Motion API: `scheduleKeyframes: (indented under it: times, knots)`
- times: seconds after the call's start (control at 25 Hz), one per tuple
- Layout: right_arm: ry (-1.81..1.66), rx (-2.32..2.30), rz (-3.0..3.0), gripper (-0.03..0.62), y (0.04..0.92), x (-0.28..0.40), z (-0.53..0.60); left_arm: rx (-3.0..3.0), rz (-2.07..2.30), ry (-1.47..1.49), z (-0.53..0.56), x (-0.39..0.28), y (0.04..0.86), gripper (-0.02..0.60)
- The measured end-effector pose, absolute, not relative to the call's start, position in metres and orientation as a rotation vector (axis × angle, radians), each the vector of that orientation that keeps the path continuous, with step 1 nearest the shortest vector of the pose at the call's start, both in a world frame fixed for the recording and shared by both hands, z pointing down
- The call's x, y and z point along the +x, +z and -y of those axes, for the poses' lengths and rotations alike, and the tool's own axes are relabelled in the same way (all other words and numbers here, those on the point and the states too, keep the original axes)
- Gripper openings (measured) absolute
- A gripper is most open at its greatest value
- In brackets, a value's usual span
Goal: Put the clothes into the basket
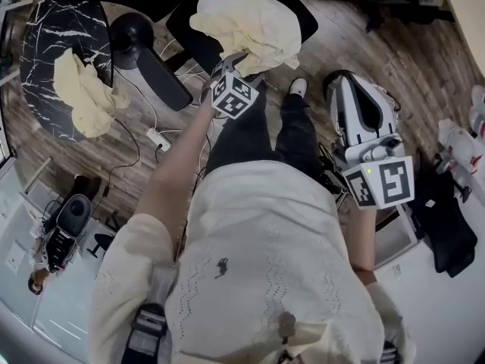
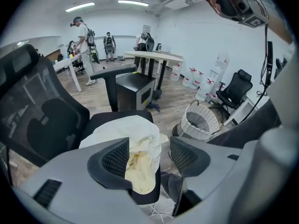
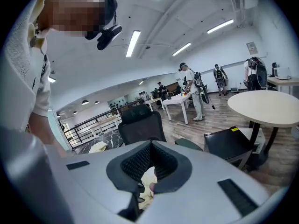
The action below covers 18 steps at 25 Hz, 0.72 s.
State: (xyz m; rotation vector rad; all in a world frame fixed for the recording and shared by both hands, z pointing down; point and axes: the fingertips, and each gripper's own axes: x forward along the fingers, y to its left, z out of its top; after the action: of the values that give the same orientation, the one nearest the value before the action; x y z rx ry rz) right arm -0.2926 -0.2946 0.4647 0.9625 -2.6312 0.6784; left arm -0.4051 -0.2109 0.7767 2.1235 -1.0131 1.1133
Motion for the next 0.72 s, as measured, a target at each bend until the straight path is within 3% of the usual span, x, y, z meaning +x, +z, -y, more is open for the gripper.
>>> scheduleKeyframes:
  times: [0.48, 0.72]
  knots:
    - [0.786, 1.027, 2.588, 0.008, 0.530, -0.308, 0.307, 2.095, 0.942, 1.215, 0.233, -0.410, 0.875, 0.298]
    - [0.842, 1.064, 2.537, 0.008, 0.573, -0.297, 0.302, 2.098, 0.931, 1.288, 0.234, -0.400, 0.928, 0.331]
